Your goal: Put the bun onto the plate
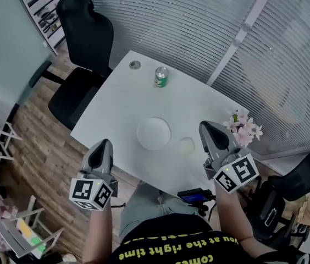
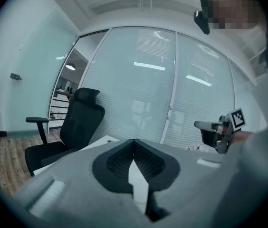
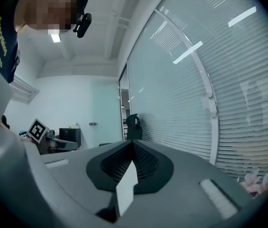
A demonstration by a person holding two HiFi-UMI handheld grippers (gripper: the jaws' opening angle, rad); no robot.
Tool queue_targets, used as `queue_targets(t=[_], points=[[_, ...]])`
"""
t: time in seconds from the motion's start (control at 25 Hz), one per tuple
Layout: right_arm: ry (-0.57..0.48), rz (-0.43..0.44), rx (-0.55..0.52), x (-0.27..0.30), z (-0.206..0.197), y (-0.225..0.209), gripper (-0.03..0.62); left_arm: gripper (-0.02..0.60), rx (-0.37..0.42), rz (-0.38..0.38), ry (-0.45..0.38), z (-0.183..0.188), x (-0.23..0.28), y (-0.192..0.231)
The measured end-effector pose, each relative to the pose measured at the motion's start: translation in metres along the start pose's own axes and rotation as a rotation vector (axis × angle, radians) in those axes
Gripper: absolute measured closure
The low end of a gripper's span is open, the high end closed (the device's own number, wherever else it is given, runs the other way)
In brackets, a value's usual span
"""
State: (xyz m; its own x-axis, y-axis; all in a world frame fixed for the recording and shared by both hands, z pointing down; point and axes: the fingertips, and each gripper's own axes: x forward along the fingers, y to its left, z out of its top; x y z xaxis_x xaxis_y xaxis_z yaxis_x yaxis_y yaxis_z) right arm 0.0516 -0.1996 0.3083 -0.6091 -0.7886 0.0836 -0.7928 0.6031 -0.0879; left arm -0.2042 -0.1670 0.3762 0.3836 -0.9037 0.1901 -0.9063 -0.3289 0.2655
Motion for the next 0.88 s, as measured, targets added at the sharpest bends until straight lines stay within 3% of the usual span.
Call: queue_targets(t=[0.4, 0.88], points=[[0.015, -0.076, 0.024, -0.002, -0.009, -0.029, 0.588, 0.58, 0.002, -0.04, 0.021, 0.005, 0.027, -0.002], [0.07, -0.027, 0.039, -0.01, -0.021, -0.034, 0.588, 0.581, -0.021, -0.033, 0.041, -0.005, 0.037, -0.025]])
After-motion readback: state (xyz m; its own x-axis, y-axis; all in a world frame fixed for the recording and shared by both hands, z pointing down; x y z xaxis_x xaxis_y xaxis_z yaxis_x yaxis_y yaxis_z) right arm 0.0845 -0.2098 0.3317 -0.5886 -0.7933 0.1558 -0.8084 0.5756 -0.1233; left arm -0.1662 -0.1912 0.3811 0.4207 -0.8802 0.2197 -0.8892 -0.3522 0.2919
